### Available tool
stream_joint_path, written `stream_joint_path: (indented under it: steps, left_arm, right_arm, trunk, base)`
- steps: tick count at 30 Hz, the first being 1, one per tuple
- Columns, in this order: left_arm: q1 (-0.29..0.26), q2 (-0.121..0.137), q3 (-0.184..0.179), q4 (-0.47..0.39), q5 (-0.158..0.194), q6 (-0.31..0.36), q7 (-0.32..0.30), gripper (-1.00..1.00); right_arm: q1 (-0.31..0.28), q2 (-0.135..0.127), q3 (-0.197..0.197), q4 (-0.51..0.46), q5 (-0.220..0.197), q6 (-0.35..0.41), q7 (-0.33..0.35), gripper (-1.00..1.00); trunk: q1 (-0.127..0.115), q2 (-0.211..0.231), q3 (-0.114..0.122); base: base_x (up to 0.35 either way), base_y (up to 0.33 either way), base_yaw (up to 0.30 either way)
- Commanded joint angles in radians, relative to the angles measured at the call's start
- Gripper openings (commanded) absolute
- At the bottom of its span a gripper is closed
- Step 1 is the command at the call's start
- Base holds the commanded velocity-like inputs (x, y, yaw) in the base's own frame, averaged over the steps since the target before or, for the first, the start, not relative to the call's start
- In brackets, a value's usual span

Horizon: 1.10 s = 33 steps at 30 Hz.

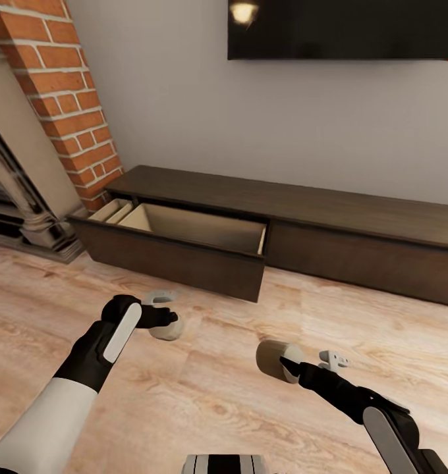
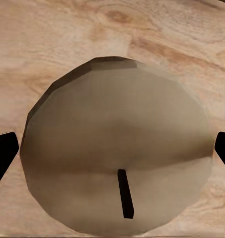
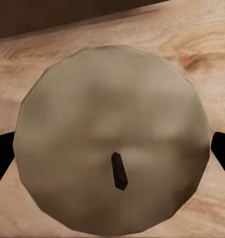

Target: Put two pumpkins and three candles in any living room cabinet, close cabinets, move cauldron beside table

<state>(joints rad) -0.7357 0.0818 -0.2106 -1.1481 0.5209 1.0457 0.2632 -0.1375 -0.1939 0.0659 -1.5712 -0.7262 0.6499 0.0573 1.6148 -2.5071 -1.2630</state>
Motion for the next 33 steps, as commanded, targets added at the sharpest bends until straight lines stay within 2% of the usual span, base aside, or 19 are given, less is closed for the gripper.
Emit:
stream_joint_path:
  steps: [1, 7, 20, 26, 33]
  left_arm:
    - [-0.001, 0.001, -0.003, -0.001, 0.011, 0.002, 0.01, -1.0]
    - [-0.001, 0.001, -0.003, -0.001, 0.011, 0.002, 0.01, -1.0]
    - [-0.001, 0.002, -0.002, -0.001, 0.012, 0.002, 0.01, -1.0]
    - [-0.001, 0.003, -0.001, 0.001, 0.013, 0.002, 0.01, -1.0]
    - [-0.001, 0.003, -0.001, 0.002, 0.013, 0.002, 0.01, -1.0]
  right_arm:
    - [-0.001, -0.001, 0.0, -0.001, -0.002, 0.004, 0.003, -1.0]
    - [-0.001, 0.0, 0.001, -0.001, -0.002, 0.004, 0.003, -1.0]
    - [-0.001, 0.001, 0.002, -0.001, -0.002, 0.004, 0.003, -1.0]
    - [-0.001, 0.001, 0.003, -0.001, -0.002, 0.005, 0.004, -1.0]
    - [-0.001, 0.001, 0.003, -0.001, -0.002, 0.005, 0.004, -1.0]
  trunk:
    - [0.0, 0.0, -0.001]
    - [0.0, 0.0, -0.001]
    - [0.0, 0.0, -0.001]
    - [0.0, 0.0, -0.001]
    - [0.0, 0.0, -0.001]
  base:
    - [-0.087, 0.275, 0.289]
    - [-0.03, 0.221, 0.289]
    - [0.002, 0.021, 0.289]
    - [0.189, 0.107, 0.254]
    - [0.258, 0.183, 0.055]
